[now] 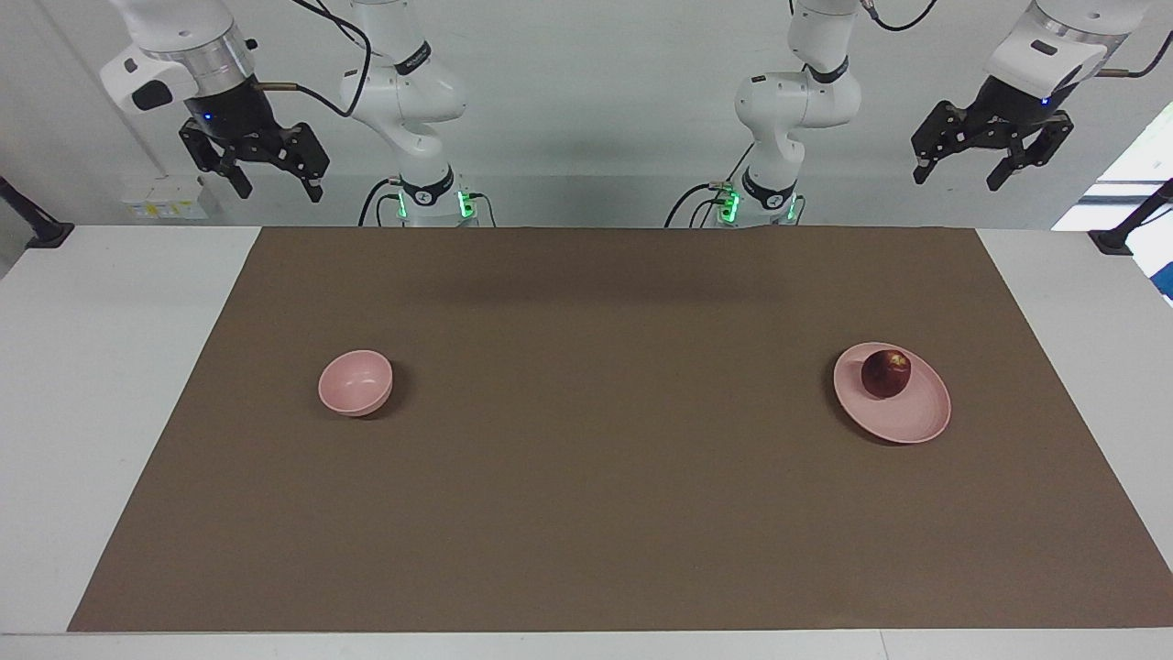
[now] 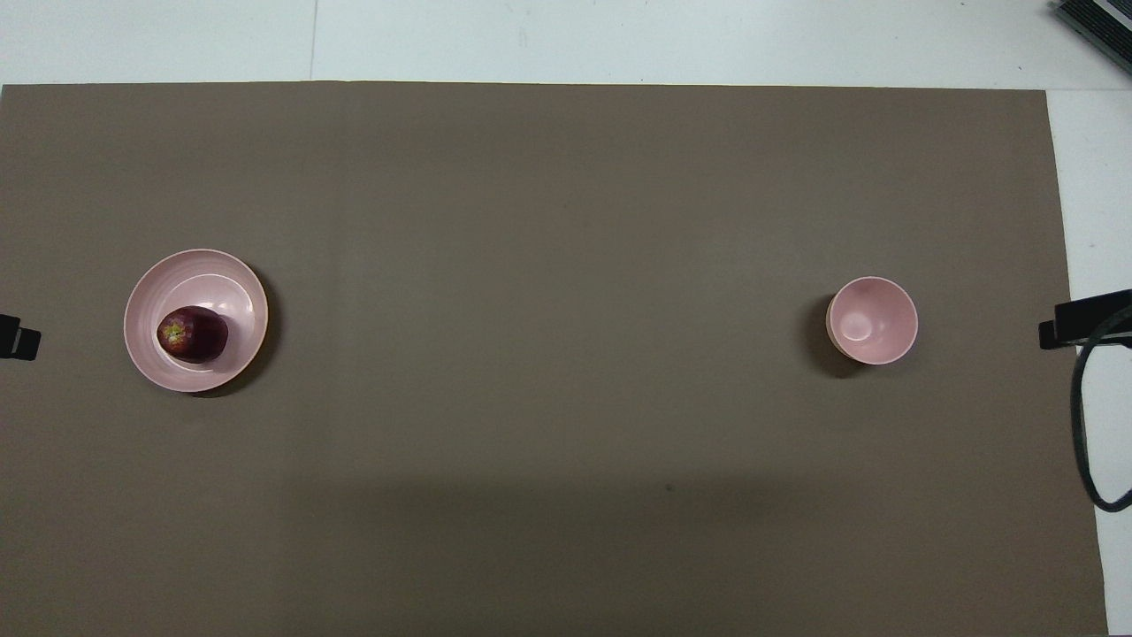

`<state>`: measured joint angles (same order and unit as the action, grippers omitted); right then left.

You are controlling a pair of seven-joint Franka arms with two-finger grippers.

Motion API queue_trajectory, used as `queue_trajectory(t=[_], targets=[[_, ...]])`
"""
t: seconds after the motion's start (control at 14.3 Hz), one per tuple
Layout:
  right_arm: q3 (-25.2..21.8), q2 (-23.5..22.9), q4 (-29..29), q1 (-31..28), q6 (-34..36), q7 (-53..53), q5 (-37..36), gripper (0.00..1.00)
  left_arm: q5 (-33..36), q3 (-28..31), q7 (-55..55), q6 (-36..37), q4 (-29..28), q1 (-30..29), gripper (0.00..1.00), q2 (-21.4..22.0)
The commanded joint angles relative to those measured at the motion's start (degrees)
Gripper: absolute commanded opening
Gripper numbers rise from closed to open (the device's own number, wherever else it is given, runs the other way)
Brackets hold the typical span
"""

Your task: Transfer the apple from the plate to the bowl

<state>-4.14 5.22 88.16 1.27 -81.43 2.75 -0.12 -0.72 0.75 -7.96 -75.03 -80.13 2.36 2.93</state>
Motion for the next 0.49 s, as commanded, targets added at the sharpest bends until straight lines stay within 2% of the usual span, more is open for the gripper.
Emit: queue_trajectory(t=[0.0, 0.42], targets=[[0.36, -0.30, -0.89, -0.74, 0.31, 0.33, 0.03, 1.00, 0.81, -0.66, -1.00, -1.43, -2.22, -1.22, 1.00, 1.73], [0.53, -0.12, -0.97, -0.57, 0.22, 0.24, -0.14, 1.00, 0.72, -0.57, -0.21, -1.26, -2.05, -0.96, 1.00, 1.64]])
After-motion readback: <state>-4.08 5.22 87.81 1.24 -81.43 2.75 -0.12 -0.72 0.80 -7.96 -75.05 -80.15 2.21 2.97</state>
